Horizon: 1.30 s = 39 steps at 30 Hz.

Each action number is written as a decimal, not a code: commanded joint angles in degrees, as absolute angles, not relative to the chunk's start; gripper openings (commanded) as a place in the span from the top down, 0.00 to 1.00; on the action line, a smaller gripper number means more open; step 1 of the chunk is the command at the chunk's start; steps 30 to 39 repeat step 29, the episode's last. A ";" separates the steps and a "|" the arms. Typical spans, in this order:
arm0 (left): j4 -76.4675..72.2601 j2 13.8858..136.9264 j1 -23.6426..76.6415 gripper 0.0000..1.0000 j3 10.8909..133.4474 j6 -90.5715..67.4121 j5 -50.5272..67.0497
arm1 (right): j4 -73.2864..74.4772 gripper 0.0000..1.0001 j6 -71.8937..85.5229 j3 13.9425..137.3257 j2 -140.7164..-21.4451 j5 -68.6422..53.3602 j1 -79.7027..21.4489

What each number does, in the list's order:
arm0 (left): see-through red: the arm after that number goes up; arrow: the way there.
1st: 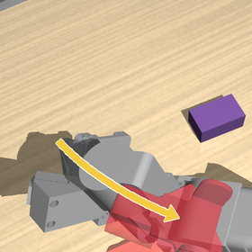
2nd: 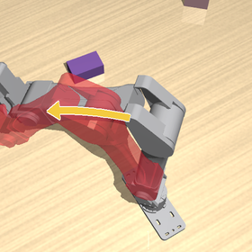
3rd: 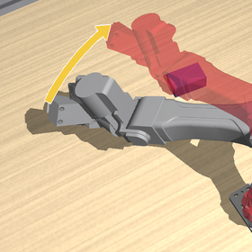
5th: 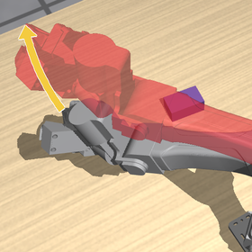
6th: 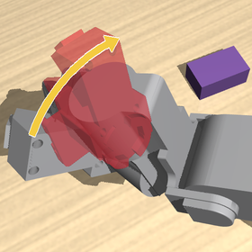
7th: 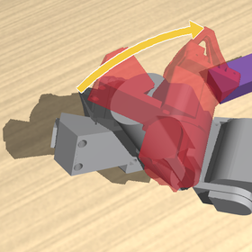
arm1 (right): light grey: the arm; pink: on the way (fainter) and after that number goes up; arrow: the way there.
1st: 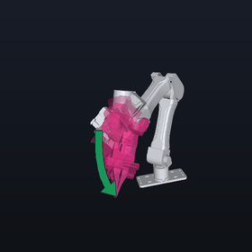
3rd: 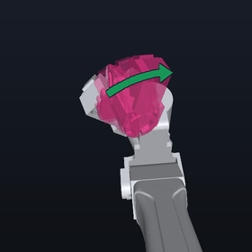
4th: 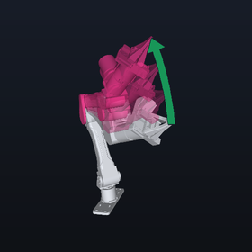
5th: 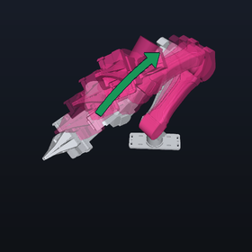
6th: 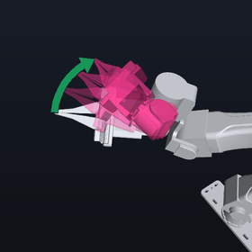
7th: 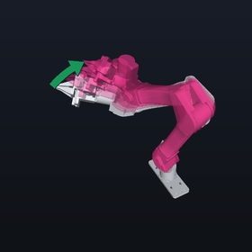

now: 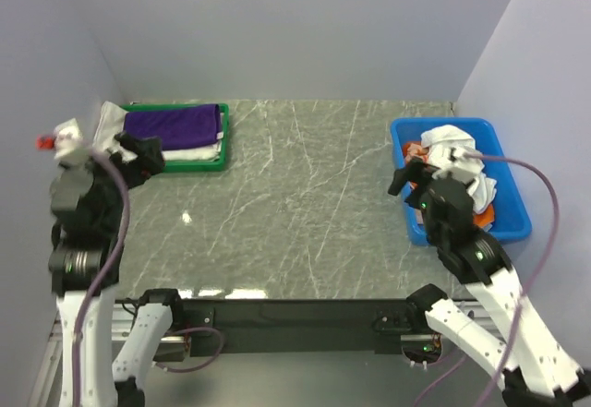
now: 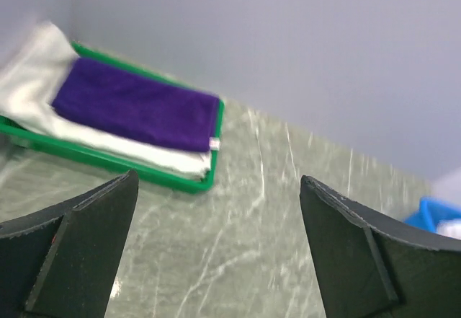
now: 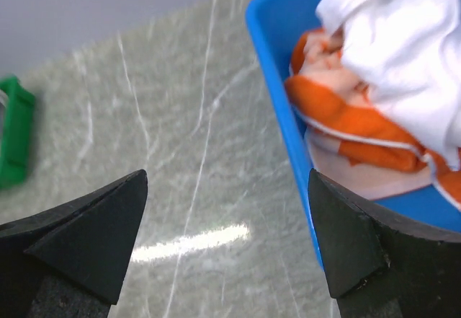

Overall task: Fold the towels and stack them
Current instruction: Neatly place the folded towel into the bin

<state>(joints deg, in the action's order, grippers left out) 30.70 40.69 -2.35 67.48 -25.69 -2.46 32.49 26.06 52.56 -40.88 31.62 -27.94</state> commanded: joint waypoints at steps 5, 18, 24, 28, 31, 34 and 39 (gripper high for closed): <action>39.81 26.03 -1.41 0.01 60.30 -29.18 -20.63 | 21.38 0.02 20.92 41.86 -22.87 35.42 -27.77; 31.38 19.16 2.98 0.01 42.54 -33.23 -26.96 | 18.64 0.02 17.67 37.18 -16.79 35.25 -27.77; 30.41 18.72 3.87 0.01 41.57 -33.49 -24.96 | 18.46 0.02 17.14 36.83 -17.49 34.63 -27.69; 30.32 18.37 4.39 0.01 41.49 -33.40 -26.02 | 18.02 0.02 17.05 36.30 -16.79 34.36 -27.86; 30.06 18.28 4.39 0.01 41.48 -33.31 -25.93 | 17.67 0.02 16.70 36.30 -16.61 34.37 -27.77; 30.06 18.28 4.39 0.01 41.48 -33.31 -25.93 | 17.67 0.02 16.70 36.30 -16.61 34.37 -27.77; 30.06 18.28 4.39 0.01 41.48 -33.31 -25.93 | 17.67 0.02 16.70 36.30 -16.61 34.37 -27.77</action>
